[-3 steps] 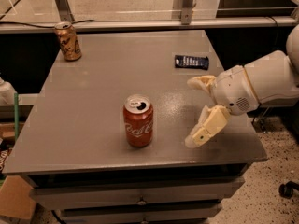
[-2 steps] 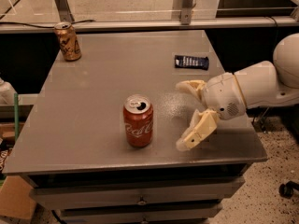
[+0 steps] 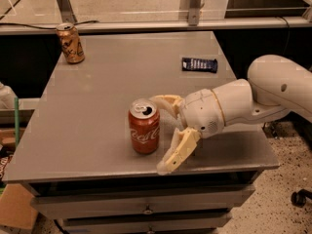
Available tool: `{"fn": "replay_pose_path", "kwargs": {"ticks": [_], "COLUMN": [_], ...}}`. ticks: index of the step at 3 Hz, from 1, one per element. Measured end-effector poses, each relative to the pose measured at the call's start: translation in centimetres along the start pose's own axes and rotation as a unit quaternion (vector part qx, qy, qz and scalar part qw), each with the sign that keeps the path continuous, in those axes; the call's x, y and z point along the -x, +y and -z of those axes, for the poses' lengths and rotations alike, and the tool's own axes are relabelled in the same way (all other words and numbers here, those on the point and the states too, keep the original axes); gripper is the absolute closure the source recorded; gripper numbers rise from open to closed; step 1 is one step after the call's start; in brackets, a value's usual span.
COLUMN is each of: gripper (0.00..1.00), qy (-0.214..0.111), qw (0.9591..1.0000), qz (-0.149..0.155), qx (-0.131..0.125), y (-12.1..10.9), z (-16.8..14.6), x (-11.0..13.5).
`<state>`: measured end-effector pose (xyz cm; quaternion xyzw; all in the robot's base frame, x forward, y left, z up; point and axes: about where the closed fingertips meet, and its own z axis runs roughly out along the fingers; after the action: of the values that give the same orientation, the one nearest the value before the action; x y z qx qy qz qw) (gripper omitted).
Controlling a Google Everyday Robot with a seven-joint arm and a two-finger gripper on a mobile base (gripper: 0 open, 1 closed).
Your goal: Move coke can near orange can
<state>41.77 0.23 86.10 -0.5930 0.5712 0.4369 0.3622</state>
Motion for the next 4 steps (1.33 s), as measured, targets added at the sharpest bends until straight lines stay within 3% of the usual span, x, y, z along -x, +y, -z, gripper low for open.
{"fn": "replay_pose_path", "kwargs": {"ticks": [1, 2, 4], "gripper": [0.00, 0.16, 0.63], "qy": [-0.025, -0.041, -0.037], "qw": [0.9990, 0.9980, 0.9989], "qz": [0.018, 0.029, 0.029], "qx": [0.033, 0.038, -0.003], "y": [0.4, -0.7, -3.5], "z": [-2.8, -4.2, -1.3], "x": [0.9, 1.6, 0.5]}}
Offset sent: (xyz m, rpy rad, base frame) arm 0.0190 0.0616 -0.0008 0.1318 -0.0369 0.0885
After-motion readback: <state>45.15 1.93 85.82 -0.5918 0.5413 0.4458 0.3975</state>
